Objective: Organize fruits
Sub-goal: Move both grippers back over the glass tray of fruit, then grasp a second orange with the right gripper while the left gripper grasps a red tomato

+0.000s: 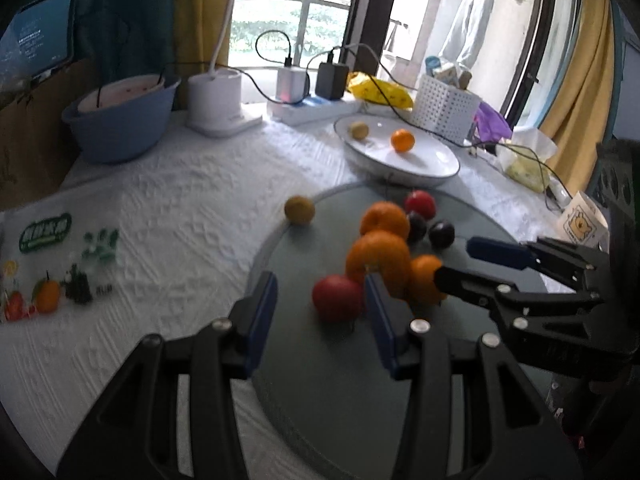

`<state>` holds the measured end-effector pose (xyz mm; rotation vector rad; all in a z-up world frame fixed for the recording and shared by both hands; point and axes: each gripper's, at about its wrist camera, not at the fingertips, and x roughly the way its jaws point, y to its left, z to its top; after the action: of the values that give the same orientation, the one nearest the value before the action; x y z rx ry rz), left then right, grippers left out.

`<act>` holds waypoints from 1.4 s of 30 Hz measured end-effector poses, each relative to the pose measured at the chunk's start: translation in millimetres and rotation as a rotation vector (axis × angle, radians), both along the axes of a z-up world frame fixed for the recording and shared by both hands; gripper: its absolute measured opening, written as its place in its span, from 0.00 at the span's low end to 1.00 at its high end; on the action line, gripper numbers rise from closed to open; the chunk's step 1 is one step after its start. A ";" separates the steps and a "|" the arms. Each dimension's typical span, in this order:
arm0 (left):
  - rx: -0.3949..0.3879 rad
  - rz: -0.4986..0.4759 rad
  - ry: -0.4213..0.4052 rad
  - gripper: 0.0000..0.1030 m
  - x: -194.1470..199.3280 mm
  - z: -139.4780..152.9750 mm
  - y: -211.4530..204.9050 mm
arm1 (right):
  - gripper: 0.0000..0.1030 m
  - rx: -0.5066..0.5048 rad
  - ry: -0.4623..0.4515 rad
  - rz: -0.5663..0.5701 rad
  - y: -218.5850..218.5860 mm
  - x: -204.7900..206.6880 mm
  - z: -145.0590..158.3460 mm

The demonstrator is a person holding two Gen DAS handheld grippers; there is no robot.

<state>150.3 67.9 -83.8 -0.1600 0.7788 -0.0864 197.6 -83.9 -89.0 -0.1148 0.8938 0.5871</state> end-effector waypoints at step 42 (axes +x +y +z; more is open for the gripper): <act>0.085 -0.161 -0.012 0.30 15.4 23.8 -57.2 | 0.34 0.072 -0.042 -0.013 -43.1 15.5 5.8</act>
<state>165.7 10.7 -60.0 -0.0159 0.7809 -0.2059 213.2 -127.0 -83.2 -0.0567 0.8309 0.6024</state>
